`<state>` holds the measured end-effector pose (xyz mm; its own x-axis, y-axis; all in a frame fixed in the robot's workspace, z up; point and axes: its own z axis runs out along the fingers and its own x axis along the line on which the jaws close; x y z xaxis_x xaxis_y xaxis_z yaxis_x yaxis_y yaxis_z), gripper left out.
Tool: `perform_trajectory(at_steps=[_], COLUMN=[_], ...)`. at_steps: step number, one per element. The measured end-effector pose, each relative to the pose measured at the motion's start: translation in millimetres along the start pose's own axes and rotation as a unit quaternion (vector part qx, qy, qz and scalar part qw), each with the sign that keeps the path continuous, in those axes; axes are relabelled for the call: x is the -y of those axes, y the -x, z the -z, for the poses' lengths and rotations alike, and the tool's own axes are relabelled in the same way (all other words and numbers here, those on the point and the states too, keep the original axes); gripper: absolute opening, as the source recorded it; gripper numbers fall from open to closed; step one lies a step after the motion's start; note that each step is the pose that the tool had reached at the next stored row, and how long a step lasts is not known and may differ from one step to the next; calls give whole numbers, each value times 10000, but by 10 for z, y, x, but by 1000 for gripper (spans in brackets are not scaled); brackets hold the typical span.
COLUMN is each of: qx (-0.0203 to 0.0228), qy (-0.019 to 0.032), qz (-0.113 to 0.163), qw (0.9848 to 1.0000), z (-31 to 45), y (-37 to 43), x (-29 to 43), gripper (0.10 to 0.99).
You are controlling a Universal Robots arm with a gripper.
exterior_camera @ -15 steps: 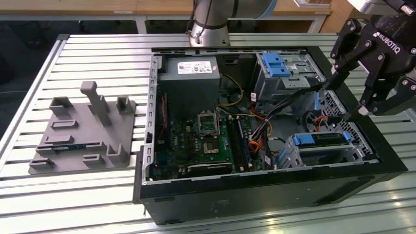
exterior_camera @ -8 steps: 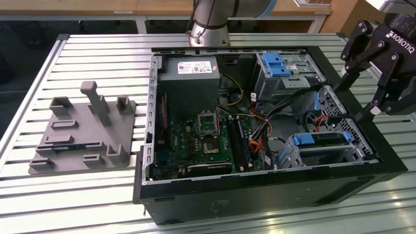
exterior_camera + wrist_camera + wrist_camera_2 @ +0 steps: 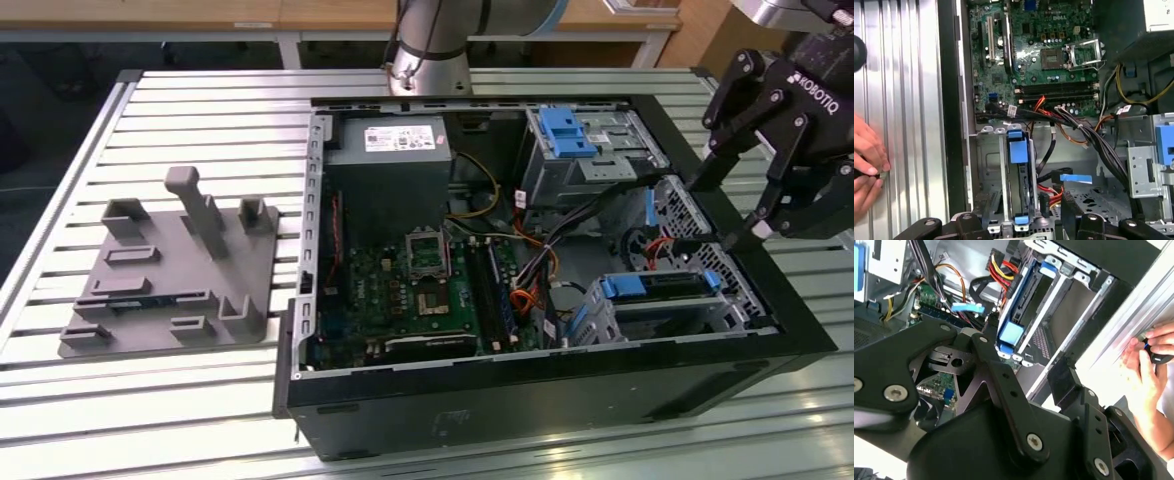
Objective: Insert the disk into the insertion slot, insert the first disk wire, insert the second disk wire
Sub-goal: 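Insert the first disk wire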
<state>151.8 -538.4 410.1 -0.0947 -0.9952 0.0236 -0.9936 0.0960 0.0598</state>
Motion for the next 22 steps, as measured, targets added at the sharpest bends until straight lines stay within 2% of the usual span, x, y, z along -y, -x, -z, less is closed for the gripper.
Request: perform_trajectory(at_steps=[6, 13, 14, 16, 18, 22], qx=[-115, -201, -210, -224, -233, -244], qy=[-11, -19, -20, -22, -23, -29], qz=[-7, -11, -10, -7, 3, 50], qw=[9999, 9998, 9998, 9997, 9997, 9997], z=[-59, -171, -190, -226, -262, -333], y=[121, 183, 188, 196, 206, 238], x=[93, 184, 188, 190, 192, 194], gripper=[675, 659, 596, 596, 467, 467])
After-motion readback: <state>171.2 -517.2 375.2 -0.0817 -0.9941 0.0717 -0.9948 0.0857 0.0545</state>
